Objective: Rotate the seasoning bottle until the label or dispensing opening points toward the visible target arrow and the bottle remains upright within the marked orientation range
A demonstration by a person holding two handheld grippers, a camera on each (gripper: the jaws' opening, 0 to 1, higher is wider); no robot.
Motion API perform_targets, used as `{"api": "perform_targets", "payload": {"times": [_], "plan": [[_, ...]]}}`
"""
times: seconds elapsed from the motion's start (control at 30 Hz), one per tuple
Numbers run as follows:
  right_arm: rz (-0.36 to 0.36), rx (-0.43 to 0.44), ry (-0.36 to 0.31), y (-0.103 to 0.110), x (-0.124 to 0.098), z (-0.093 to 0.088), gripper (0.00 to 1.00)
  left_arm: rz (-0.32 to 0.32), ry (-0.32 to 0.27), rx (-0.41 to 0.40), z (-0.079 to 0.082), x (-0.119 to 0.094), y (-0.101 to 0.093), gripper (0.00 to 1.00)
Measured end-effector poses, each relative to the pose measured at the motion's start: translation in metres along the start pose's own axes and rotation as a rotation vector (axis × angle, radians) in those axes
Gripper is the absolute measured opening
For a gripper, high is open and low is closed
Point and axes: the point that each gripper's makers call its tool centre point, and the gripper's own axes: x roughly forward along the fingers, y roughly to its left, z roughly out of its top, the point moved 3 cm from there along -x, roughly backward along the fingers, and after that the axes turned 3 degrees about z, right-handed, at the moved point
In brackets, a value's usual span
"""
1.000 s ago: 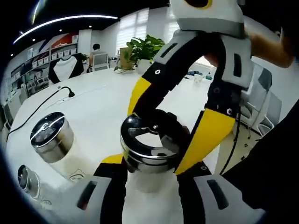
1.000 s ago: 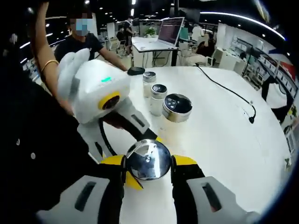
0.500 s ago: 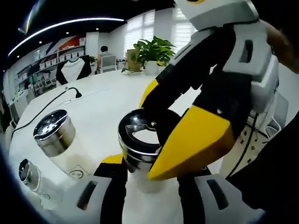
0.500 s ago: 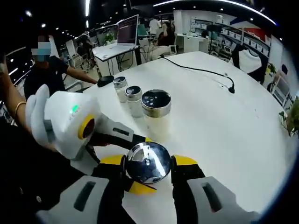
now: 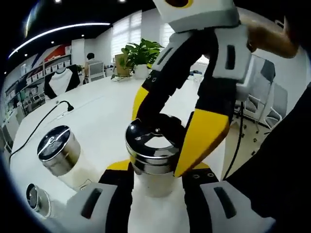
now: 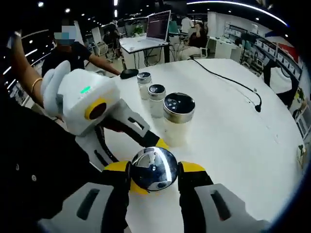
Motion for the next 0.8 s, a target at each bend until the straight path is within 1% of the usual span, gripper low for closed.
{"api": "perform_targets", "payload": {"times": [0.07, 0.17, 0.33, 0.37, 0.47, 0.53, 0.57, 0.6, 0.63, 0.67, 0.73, 0.77, 0.8], "plan": [[0.04, -0.051, 0.03, 0.0023, 0.0009, 0.0007, 0.36, -0.02, 0.012, 0.029, -0.0007, 0.0, -0.0006, 0.41], [0.086, -0.122, 0.068, 0.0023, 0.0007, 0.0008, 0.36, -0.044, 0.014, 0.049, -0.0009, -0.0001, -0.0004, 0.41], [0.151, -0.223, 0.098, 0.0038, 0.0017, 0.0005, 0.36, -0.094, 0.026, 0.076, -0.0018, 0.0008, 0.0011, 0.42], [0.166, -0.254, 0.103, 0.0038, 0.002, 0.0011, 0.36, -0.101, 0.027, 0.077, -0.0015, 0.0014, 0.0018, 0.42], [0.188, -0.305, 0.118, 0.0047, 0.0028, 0.0014, 0.36, -0.139, 0.031, 0.111, -0.0002, 0.0034, 0.0017, 0.43], [0.18, -0.298, 0.128, 0.0044, 0.0037, 0.0023, 0.36, -0.138, 0.029, 0.157, 0.0006, 0.0034, 0.0032, 0.43], [0.158, -0.276, 0.137, 0.0031, 0.0036, 0.0019, 0.36, -0.128, 0.021, 0.167, 0.0011, 0.0035, 0.0041, 0.43], [0.125, -0.241, 0.146, 0.0023, 0.0035, 0.0008, 0.37, -0.122, 0.018, 0.158, 0.0005, 0.0034, 0.0034, 0.43], [0.115, -0.234, 0.145, 0.0027, 0.004, 0.0007, 0.37, -0.118, 0.016, 0.15, 0.0002, 0.0034, 0.0029, 0.43], [0.078, -0.18, 0.141, 0.0029, 0.0044, -0.0009, 0.37, -0.1, 0.009, 0.134, 0.0002, 0.0033, 0.0026, 0.42], [0.047, -0.137, 0.127, 0.003, 0.0049, -0.0014, 0.37, -0.079, 0.001, 0.115, -0.0002, 0.0031, 0.0012, 0.42], [0.021, -0.083, 0.117, 0.0033, 0.0044, -0.0016, 0.37, -0.062, 0.001, 0.093, -0.0007, 0.0028, 0.0004, 0.42], [0.005, -0.051, 0.11, 0.0037, 0.0037, -0.0016, 0.37, -0.055, 0.005, 0.082, -0.0008, 0.0026, 0.0003, 0.42]]}}
